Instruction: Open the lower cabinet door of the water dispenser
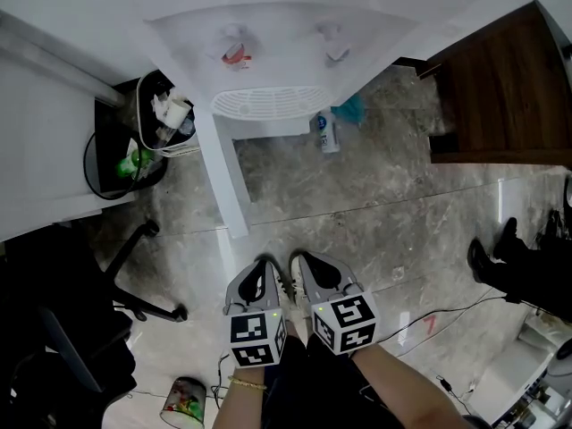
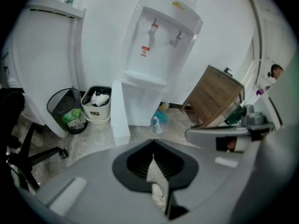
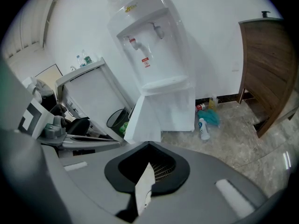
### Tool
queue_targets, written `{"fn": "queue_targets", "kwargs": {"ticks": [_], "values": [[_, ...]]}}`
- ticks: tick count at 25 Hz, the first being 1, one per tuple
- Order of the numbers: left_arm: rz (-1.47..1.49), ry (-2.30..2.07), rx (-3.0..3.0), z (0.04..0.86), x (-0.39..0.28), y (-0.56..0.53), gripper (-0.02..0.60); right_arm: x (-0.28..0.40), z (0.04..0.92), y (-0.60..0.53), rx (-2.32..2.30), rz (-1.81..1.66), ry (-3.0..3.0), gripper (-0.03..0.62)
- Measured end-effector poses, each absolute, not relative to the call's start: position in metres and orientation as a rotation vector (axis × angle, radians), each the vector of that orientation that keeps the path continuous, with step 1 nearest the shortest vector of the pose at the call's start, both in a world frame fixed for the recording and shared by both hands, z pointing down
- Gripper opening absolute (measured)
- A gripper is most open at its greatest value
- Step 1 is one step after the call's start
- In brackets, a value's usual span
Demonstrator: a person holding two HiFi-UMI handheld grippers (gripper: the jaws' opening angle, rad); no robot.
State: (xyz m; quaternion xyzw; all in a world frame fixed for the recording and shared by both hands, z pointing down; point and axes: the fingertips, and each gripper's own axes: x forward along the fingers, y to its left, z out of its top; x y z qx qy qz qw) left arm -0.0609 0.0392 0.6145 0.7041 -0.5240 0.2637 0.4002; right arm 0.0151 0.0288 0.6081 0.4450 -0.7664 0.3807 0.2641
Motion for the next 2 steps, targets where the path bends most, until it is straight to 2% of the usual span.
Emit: {"fn": "queue_targets", "kwargs": {"ticks": [2], "values": [[0.667,-1.326,1.780,0.6140,-0.0600,0.0397,0.008,0.0163,0.6077,0.0298,1.201,1.027,-2.071,-0.002]]}}
